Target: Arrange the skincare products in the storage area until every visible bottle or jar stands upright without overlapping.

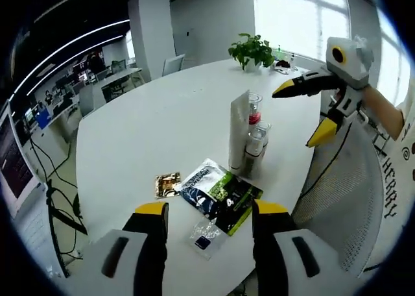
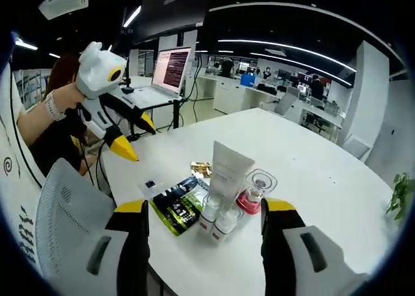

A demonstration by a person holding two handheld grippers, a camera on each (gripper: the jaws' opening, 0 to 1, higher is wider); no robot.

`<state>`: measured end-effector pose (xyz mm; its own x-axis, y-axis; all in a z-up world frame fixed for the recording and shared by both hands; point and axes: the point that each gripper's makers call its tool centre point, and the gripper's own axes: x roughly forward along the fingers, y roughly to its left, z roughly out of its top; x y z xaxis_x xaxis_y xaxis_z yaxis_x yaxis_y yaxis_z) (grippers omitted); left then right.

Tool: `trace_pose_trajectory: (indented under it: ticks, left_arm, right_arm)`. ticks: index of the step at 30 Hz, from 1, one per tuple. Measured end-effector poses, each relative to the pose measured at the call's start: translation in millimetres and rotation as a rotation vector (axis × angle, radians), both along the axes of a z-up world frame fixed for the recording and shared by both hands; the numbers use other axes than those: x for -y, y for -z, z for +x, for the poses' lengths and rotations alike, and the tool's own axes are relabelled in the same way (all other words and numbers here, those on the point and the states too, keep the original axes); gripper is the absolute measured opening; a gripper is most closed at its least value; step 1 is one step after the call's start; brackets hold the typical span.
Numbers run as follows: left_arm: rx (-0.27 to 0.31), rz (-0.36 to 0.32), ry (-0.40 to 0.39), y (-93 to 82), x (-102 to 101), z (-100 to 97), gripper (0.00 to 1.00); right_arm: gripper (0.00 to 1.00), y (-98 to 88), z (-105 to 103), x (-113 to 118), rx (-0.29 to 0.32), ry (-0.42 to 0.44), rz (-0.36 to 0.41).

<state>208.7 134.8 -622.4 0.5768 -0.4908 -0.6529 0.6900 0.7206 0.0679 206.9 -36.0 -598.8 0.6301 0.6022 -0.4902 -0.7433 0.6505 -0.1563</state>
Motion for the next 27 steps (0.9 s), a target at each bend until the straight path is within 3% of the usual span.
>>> trace_pose_trajectory:
  ticks: [4, 9, 14, 17, 27]
  left_arm:
    - [0.028, 0.003, -0.008, -6.6, -4.9, -1.9, 0.53]
    - [0.058, 0.02, -0.034, -13.2, -14.5, -2.3, 0.68]
    - [0.052, 0.023, -0.063, -15.2, -24.0, -5.6, 0.77]
    - [0.088, 0.039, -0.06, -18.5, -27.2, -6.8, 0.86]
    - [0.125, 0.019, -0.037, -25.3, -26.6, -10.4, 0.95]
  right_arm:
    - [0.82, -4.2, 2.6, 14.7, 0.0, 0.041, 0.011]
    - [0.9, -7.2, 4.3, 27.4, 0.007, 0.076, -0.006]
    - [0.99, -8.7, 5.6, 37.2, 0.009, 0.103, -0.029]
    - [0.99, -11.0, 6.1, 40.9, 0.009, 0.11, -0.029]
    - [1.0, -13.6, 7.0, 40.6, 0.029, 0.116, -0.029]
